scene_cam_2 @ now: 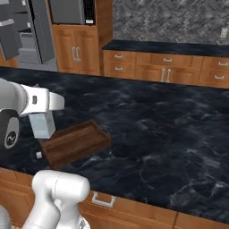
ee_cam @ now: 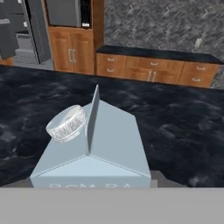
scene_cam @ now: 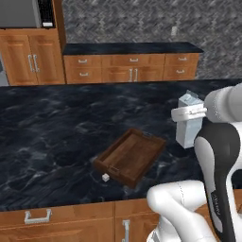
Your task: Take out the milk from the fridge and place it on the tray on the counter. Then take the sugar cube near the tray and place it in the tray.
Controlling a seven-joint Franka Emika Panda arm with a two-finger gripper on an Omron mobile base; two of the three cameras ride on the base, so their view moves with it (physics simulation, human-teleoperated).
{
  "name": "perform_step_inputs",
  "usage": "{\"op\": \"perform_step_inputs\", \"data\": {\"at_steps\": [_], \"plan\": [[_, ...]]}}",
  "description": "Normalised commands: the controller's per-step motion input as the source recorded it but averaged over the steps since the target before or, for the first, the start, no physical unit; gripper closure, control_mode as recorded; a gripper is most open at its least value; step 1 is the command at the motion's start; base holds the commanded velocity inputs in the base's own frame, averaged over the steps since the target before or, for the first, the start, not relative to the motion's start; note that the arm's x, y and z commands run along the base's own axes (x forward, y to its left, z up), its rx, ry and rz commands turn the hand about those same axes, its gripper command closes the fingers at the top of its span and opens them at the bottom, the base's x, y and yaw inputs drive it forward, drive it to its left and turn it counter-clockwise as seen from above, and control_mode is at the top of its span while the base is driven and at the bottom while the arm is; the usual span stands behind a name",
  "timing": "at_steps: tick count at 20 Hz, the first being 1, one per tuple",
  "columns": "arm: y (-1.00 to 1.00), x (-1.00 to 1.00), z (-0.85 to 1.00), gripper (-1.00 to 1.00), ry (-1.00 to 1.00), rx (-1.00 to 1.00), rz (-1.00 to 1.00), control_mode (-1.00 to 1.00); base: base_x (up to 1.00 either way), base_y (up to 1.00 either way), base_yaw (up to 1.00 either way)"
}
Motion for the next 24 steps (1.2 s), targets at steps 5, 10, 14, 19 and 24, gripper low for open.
{"op": "perform_step_inputs", "data": {"at_steps": [5, 10, 14, 19, 24], "plan": [[0.0, 0.6, -0.64, 1.0, -0.01, 0.0, 0.28, -1.0, 0.0, 0.0, 0.0], [0.0, 0.58, -0.54, 1.0, -0.01, 0.0, 0.23, -1.0, 0.0, 0.0, 0.0], [0.0, 0.63, -0.38, 1.0, 0.0, 0.0, 0.24, -1.0, 0.0, 0.0, 0.0], [-0.02, 0.68, -0.46, 1.0, 0.0, 0.0, 0.24, -1.0, 0.0, 0.0, 0.0], [-0.13, 0.54, -0.49, 1.0, 0.0, 0.0, 0.14, -1.0, 0.0, 0.0, 0.0]]}}
